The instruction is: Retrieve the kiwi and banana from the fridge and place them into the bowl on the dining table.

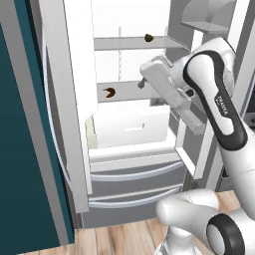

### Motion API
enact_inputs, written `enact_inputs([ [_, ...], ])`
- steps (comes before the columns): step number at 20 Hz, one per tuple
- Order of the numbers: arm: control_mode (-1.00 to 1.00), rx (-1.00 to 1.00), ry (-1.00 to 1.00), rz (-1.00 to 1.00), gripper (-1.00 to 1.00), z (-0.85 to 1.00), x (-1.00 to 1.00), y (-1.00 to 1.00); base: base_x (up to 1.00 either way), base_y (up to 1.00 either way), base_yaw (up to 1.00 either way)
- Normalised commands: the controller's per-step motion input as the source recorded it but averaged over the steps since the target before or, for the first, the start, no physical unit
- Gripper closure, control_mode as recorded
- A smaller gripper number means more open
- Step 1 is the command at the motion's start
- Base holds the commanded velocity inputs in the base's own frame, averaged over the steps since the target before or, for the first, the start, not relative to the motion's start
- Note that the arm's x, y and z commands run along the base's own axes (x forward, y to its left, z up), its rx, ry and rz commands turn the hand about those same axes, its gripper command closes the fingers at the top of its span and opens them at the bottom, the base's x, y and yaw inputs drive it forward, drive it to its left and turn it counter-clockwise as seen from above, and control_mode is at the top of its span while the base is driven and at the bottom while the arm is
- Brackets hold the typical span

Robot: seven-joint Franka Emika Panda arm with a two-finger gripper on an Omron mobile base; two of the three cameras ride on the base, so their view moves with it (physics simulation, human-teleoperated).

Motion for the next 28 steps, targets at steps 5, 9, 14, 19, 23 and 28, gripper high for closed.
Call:
enact_inputs([
  [5,-1.0,-0.59,-0.2,0.14,-1.0,-0.6,-0.51,-0.55,0.0,0.0,0.0],
  [9,-1.0,-0.61,-0.49,0.03,-1.0,-0.87,-0.42,-0.27,0.0,0.0,0.0],
  [14,-1.0,-0.4,-0.51,0.04,-1.0,-0.48,-0.52,-0.31,0.0,0.0,0.0],
  [19,-1.0,-0.05,-0.22,0.05,-1.0,0.22,-0.51,-0.4,0.0,0.0,0.0],
  [23,-1.0,0.0,-0.06,0.04,-1.0,0.34,-0.65,-0.49,0.0,0.0,0.0],
  [28,-1.0,0.0,-0.03,0.01,-1.0,0.1,-0.49,-0.23,0.0,0.0,0.0],
])
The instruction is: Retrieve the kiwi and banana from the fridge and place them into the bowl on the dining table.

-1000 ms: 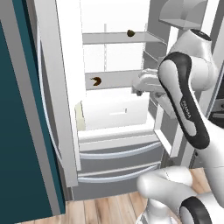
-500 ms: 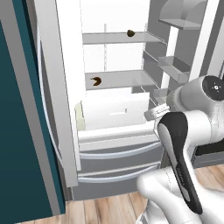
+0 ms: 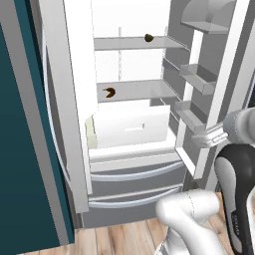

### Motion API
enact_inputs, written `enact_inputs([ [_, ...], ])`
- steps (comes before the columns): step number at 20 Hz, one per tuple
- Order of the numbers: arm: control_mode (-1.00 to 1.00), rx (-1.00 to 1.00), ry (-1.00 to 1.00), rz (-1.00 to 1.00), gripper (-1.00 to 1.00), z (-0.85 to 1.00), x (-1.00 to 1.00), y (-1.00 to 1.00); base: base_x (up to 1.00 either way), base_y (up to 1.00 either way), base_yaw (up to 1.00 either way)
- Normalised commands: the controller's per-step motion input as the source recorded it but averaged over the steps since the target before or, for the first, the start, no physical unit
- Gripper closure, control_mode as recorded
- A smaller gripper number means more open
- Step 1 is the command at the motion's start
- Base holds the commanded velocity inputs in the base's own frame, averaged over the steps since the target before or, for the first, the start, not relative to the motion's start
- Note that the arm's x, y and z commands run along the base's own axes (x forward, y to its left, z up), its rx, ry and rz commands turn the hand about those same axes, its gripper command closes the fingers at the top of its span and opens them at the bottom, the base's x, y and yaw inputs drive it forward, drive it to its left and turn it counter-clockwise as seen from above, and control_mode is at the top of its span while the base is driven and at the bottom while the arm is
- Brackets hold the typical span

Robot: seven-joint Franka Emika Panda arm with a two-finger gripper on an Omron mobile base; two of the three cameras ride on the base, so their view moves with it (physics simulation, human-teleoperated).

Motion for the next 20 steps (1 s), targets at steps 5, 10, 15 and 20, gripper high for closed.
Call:
enact_inputs([
  [5,-1.0,0.0,0.0,-0.01,-1.0,0.0,0.0,-0.16,0.0,0.0,0.0],
  [10,-1.0,0.0,-0.03,0.0,-1.0,-0.01,0.0,0.0,0.0,0.0,0.0],
  [15,-1.0,0.0,0.0,0.0,-1.0,0.0,0.0,0.0,0.0,0.0,0.0],
  [20,-1.0,0.0,0.0,0.01,-1.0,0.0,0.0,0.0,0.0,0.0,0.0],
])
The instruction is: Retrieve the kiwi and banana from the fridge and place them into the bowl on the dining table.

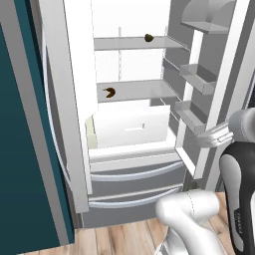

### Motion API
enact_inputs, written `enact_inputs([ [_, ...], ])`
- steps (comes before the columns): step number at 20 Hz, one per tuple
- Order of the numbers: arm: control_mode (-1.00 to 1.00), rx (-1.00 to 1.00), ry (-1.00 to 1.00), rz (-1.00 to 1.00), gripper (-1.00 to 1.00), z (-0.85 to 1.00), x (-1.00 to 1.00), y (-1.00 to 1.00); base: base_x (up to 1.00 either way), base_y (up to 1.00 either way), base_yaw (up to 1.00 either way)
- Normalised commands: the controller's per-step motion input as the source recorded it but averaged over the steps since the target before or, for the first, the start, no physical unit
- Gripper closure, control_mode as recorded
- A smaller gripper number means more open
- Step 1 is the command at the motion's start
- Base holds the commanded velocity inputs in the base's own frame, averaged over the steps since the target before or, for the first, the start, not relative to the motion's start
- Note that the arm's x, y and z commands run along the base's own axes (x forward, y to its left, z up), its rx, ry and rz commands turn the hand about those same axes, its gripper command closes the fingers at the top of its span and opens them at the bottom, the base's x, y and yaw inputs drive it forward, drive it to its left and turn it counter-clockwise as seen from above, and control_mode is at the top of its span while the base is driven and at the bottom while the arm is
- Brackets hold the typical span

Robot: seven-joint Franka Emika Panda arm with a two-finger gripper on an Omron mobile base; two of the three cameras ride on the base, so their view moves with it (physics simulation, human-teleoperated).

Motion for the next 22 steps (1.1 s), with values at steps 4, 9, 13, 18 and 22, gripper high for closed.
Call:
enact_inputs([
  [4,-1.0,0.0,-0.13,0.0,-1.0,0.0,-0.17,0.0,0.0,0.0,0.0],
  [9,-1.0,0.0,-0.22,0.0,-1.0,0.0,-0.51,0.0,0.0,0.0,0.0],
  [13,1.0,0.0,-0.05,0.0,-1.0,0.0,-0.07,0.0,0.01,0.01,0.0],
  [18,1.0,0.0,0.0,0.0,-1.0,0.0,0.0,0.0,0.36,0.07,0.0],
  [22,1.0,0.0,0.0,0.0,-1.0,0.0,0.0,0.0,0.67,0.23,0.0],
])
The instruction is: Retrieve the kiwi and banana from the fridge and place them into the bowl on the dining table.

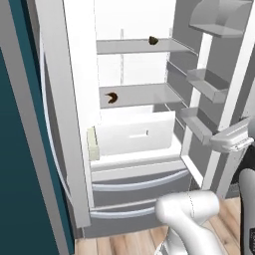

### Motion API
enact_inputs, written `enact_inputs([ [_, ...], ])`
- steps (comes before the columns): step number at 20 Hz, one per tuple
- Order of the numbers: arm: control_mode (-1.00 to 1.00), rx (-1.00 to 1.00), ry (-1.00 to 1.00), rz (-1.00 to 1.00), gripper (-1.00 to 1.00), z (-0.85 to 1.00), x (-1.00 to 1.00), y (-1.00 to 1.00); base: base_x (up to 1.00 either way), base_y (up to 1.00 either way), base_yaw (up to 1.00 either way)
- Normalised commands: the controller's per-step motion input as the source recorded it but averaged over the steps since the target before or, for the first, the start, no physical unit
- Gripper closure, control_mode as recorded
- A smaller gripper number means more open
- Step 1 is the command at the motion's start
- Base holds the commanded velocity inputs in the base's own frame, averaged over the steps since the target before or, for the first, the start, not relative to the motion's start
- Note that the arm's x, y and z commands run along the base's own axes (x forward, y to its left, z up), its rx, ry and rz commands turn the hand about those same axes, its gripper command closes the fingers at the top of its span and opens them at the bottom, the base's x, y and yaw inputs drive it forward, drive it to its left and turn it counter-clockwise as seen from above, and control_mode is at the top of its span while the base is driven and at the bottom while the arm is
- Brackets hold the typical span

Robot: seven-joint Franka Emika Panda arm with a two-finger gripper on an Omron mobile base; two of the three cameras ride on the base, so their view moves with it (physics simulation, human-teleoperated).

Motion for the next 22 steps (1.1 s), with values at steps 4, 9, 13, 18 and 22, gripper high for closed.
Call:
enact_inputs([
  [4,1.0,0.0,0.0,0.0,-1.0,0.0,0.0,0.0,0.68,0.31,0.0],
  [9,1.0,0.0,0.0,0.0,-1.0,0.0,0.0,0.0,0.72,0.4,-0.01],
  [13,1.0,0.0,0.0,0.0,-1.0,0.0,0.0,0.0,0.84,0.36,-0.01],
  [18,1.0,0.0,0.0,0.0,-1.0,0.0,0.0,0.0,0.93,0.08,-0.03],
  [22,1.0,0.0,0.0,0.0,-1.0,0.0,0.0,0.0,0.98,0.0,-0.05],
])
